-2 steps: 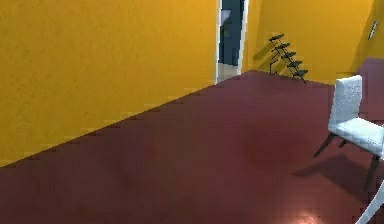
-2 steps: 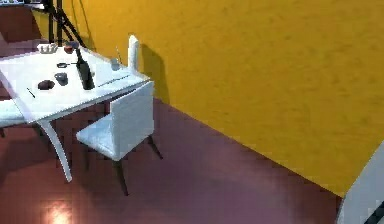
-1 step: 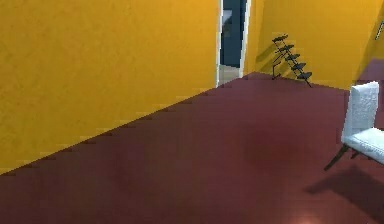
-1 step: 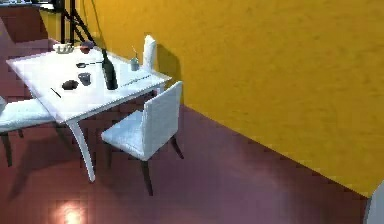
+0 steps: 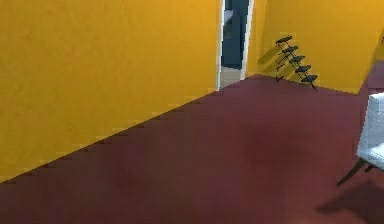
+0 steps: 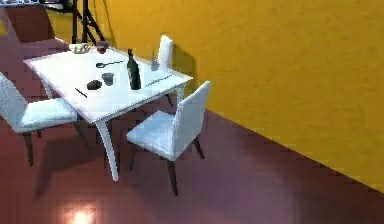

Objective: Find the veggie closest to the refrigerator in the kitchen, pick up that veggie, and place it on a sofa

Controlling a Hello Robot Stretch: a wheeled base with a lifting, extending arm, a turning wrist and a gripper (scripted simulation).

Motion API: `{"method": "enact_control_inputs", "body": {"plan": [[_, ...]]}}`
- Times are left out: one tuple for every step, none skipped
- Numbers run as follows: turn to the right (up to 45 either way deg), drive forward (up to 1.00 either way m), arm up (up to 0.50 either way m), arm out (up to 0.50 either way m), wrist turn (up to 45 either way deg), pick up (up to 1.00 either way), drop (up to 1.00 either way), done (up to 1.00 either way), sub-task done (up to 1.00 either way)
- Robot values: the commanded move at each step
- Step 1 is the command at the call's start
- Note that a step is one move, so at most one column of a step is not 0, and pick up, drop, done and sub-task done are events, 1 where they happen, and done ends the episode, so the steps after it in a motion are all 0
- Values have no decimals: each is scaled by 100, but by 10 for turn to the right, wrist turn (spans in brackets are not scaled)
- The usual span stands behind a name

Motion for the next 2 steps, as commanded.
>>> {"method": "enact_control_inputs", "body": {"plan": [[270, 0, 0, 0, 0, 0, 0, 0, 0], [0, 95, 0, 0, 0, 0, 0, 0, 0]]}}
